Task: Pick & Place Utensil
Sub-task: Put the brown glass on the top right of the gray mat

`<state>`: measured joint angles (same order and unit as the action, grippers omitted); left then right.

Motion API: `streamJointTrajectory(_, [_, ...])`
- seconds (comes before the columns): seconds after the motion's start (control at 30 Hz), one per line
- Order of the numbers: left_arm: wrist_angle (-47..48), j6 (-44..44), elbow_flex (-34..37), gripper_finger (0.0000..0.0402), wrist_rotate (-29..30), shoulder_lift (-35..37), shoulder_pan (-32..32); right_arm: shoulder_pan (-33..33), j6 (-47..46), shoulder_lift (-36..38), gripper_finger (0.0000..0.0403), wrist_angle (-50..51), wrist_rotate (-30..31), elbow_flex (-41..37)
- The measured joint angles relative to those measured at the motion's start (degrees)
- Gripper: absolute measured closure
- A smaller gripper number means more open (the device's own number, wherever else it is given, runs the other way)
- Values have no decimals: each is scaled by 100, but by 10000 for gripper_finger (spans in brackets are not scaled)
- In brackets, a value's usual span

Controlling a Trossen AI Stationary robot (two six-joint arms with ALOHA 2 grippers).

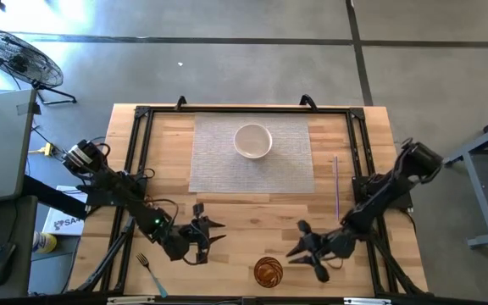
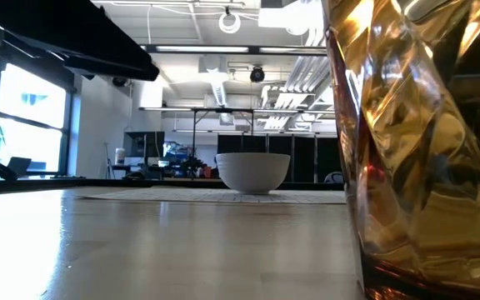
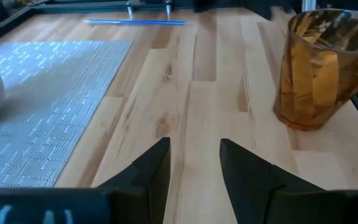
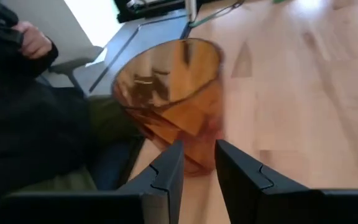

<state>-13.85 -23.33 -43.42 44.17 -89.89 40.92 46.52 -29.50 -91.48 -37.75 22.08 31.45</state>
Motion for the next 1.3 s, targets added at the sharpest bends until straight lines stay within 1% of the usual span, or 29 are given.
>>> streamJointTrajectory(0.1, [-22, -78, -6, 266, -54, -51, -104, 0, -12, -279, 318, 171, -156, 274])
streamJointTrajectory(0.2, [-17, -99, -4, 266, -298, -177, -206, 0, -260, -489, 317, 283, -309, 460])
streamJointTrajectory(0.33, [-290, -85, -3, 266, -498, -451, -339, 0, -746, -722, 298, 315, -489, 605])
streamJointTrajectory(0.43, [-631, 78, -7, 266, -854, -622, -452, 0, -937, -869, 265, 391, -498, 661])
streamJointTrajectory(0.57, [-764, 166, -7, 266, -1428, -791, -546, -2, -950, -1041, 205, 394, -415, 685])
streamJointTrajectory(0.7, [-855, 191, -7, 266, -1479, -853, -552, -17, -986, -1098, 150, 288, -290, 685])
streamJointTrajectory(0.8, [-941, 229, 4, 266, -1587, -870, -568, -48, -1031, -1098, 126, 273, -289, 685])
streamJointTrajectory(0.97, [-974, 354, -4, 266, -1911, -870, -555, -90, -816, -1098, 114, 230, -302, 685])
streamJointTrajectory(1.13, [-1102, 358, -4, 266, -2354, -870, -524, -111, -144, -1100, 114, -100, -286, 687])
streamJointTrajectory(1.2, [-1402, 362, -4, 266, -2458, -942, -526, -126, 120, -1100, 114, -152, -287, 687])
streamJointTrajectory(1.3, [-1994, 536, -20, 266, -2596, -1153, -528, -186, 248, -1100, 114, -135, -189, 687])
